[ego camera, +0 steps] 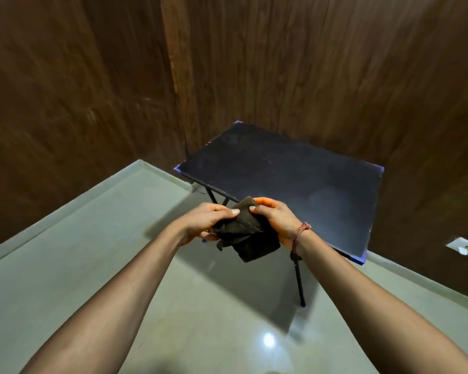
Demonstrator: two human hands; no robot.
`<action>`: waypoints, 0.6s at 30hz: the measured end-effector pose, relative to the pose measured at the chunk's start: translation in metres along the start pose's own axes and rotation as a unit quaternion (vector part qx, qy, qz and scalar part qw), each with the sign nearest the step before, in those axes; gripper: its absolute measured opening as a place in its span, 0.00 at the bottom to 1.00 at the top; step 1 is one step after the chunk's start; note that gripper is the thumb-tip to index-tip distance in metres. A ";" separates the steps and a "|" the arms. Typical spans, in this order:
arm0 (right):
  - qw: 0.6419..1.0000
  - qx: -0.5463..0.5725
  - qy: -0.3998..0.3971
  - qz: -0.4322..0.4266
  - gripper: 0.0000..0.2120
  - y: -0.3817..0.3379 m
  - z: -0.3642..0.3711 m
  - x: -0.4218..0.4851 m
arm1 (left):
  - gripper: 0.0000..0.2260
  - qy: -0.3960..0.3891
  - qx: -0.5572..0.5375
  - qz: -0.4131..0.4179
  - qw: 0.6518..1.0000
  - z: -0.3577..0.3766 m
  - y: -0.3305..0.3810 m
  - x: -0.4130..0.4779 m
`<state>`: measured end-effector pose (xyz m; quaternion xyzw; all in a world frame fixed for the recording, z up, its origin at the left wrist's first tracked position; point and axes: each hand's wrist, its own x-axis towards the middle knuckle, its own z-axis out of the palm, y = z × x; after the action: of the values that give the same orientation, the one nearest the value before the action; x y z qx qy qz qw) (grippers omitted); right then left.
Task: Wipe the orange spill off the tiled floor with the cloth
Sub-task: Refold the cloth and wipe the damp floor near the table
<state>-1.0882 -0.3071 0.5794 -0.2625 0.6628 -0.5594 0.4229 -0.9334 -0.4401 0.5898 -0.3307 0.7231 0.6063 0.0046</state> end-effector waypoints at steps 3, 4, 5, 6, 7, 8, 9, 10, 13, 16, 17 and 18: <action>1.000 -0.016 0.021 0.000 0.08 0.001 -0.008 0.027 | 0.14 -0.058 0.046 0.018 0.997 -0.013 -0.002 0.042; 0.999 -0.022 0.023 0.003 0.08 0.000 -0.013 0.039 | 0.10 -0.058 0.043 0.035 0.997 -0.015 -0.001 0.060; 1.000 -0.020 0.023 0.006 0.08 0.001 -0.019 0.051 | 0.07 -0.046 0.027 0.052 0.997 -0.014 0.001 0.074; 0.999 -0.015 0.027 0.011 0.08 0.002 -0.024 0.057 | 0.06 -0.033 -0.007 0.064 0.997 -0.013 0.001 0.081; 0.999 -0.010 0.033 0.013 0.08 0.003 -0.030 0.068 | 0.07 -0.022 -0.055 0.066 0.996 -0.013 0.003 0.095; 0.999 -0.015 0.028 0.016 0.08 0.005 -0.035 0.076 | 0.07 -0.019 -0.102 0.062 0.993 -0.011 0.003 0.104; 0.999 -0.023 0.010 0.020 0.10 0.006 -0.040 0.086 | 0.07 -0.022 -0.135 0.054 0.989 -0.011 0.006 0.113; 0.999 -0.037 -0.018 0.029 0.11 0.008 -0.044 0.091 | 0.05 -0.027 -0.147 0.053 0.987 -0.012 0.007 0.118; 0.996 -0.050 -0.072 0.020 0.11 0.000 -0.052 0.110 | 0.04 -0.027 -0.106 0.072 0.991 -0.026 0.021 0.137; 0.995 -0.051 -0.084 -0.016 0.13 -0.010 -0.052 0.127 | 0.09 -0.037 -0.048 0.072 0.996 -0.050 0.025 0.155; 0.994 -0.061 -0.091 -0.018 0.13 -0.011 -0.052 0.133 | 0.12 -0.054 -0.032 0.063 0.996 -0.057 0.026 0.163; 0.993 -0.065 -0.092 -0.017 0.12 -0.009 -0.051 0.138 | 0.14 -0.068 -0.013 0.055 0.996 -0.061 0.025 0.170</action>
<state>-1.2024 -0.3960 0.5521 -0.3511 0.6511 -0.4959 0.4549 -1.0542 -0.5731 0.5582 -0.2484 0.7301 0.6363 0.0166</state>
